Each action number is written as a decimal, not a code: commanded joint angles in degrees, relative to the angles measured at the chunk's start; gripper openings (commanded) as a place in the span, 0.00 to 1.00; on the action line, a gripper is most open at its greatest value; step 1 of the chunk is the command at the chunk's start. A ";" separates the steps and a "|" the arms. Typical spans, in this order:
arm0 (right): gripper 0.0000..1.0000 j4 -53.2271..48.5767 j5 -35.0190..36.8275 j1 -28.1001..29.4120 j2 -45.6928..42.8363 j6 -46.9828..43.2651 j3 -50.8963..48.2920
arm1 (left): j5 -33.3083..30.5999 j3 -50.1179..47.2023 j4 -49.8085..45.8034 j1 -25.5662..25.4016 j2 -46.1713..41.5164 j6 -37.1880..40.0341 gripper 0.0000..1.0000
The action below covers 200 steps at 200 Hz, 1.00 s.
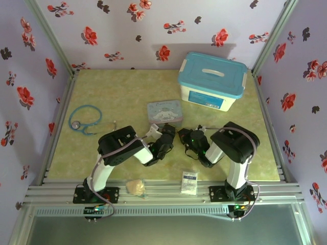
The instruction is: Unlock the padlock with the key
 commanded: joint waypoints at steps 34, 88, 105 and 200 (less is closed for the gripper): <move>0.28 -6.52 -8.29 2.42 -6.33 -6.01 0.54 | 17.70 0.85 11.09 -5.46 -0.64 -3.14 0.00; 0.47 -31.28 -9.75 -3.22 -19.72 -19.80 -1.83 | 16.73 -6.45 10.73 -2.52 -3.58 -0.56 0.00; 0.47 -35.02 -10.82 -5.26 -23.20 -25.17 -2.41 | 17.03 -8.33 10.66 -2.04 -4.26 0.30 0.00; 0.38 -64.11 -12.84 -5.38 -45.45 -70.24 3.37 | 21.13 -13.23 8.31 1.42 -5.79 6.27 0.00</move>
